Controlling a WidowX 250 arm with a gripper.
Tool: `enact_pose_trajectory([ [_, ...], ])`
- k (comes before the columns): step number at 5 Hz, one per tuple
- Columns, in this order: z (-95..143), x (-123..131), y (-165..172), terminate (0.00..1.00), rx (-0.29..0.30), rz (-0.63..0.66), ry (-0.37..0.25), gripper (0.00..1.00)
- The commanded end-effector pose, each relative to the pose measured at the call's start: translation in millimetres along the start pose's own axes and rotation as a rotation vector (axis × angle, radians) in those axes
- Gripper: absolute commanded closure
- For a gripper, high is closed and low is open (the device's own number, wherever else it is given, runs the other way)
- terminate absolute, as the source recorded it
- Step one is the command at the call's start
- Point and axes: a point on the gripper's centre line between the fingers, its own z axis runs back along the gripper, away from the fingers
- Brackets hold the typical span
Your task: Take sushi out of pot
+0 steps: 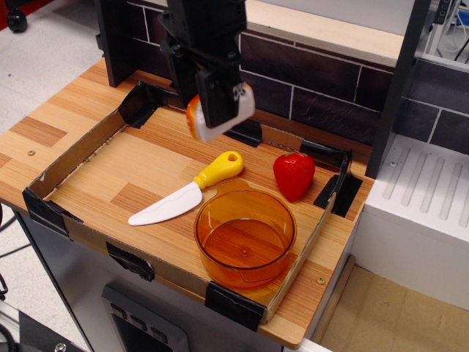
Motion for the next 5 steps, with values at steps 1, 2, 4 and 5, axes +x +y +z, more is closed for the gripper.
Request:
enact_pose_trajectory([
  [1,-8,-1,68,0.00,0.054,0.108,-0.014,1.00],
  [2,-20,-4,80,0.00,0.095,0.079,0.002,1.00],
  [4,-41,2,108,0.00,0.178,0.030,-0.017,1.00],
  [5,-48,4,111,0.00,0.158,0.045,-0.014,1.00],
])
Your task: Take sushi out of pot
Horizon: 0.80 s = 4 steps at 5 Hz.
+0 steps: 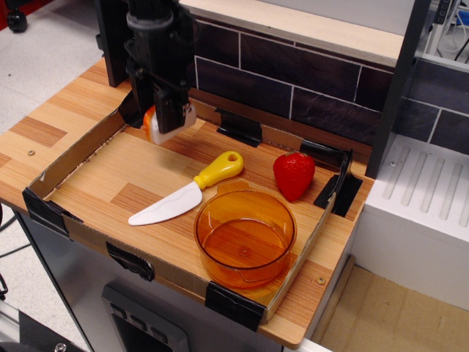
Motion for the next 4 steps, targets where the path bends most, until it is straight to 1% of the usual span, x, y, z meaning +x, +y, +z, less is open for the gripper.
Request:
enact_pose_trajectory([
  [1,-4,4,18,0.00,0.045,0.005,0.000,1.00],
  [2,-2,4,18,0.00,0.018,0.029,0.009,0.00],
  [3,-2,4,19,0.00,0.013,0.032,0.041,0.00],
  [4,9,5,20,0.00,0.012,0.036,0.025,0.00],
])
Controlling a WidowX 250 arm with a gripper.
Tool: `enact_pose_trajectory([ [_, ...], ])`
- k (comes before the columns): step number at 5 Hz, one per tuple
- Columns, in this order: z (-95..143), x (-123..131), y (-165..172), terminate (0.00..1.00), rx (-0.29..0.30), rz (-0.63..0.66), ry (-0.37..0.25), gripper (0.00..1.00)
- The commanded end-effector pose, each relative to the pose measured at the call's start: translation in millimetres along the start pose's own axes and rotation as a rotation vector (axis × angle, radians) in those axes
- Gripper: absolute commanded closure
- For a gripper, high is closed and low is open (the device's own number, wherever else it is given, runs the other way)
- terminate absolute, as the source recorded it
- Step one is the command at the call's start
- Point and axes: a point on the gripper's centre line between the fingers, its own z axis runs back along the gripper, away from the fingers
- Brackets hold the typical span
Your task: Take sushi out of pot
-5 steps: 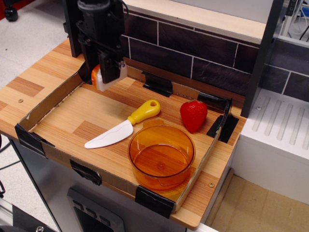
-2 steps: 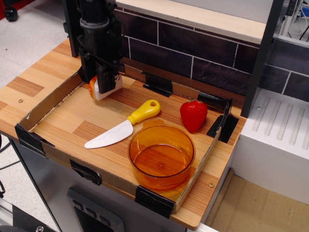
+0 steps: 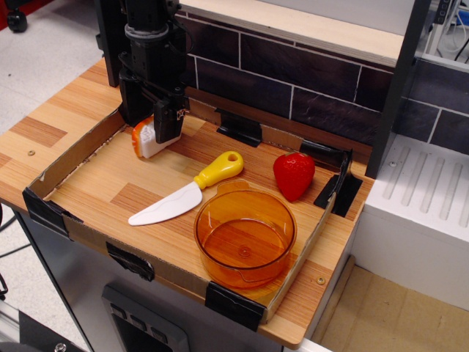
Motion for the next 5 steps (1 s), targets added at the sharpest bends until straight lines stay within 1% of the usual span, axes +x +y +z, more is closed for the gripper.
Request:
enact_pose_trajectory([
  [1,69,-1,5,0.00,0.019,0.005,-0.148,0.00],
  [2,118,-7,-2,0.00,-0.007,0.009,-0.216,0.00],
  [3,152,-14,-7,0.00,-0.041,-0.029,-0.244,0.00],
  [4,152,-14,-7,0.00,-0.041,-0.029,-0.244,0.00],
  [5,152,-14,-7,1.00,-0.041,-0.029,-0.244,0.00],
])
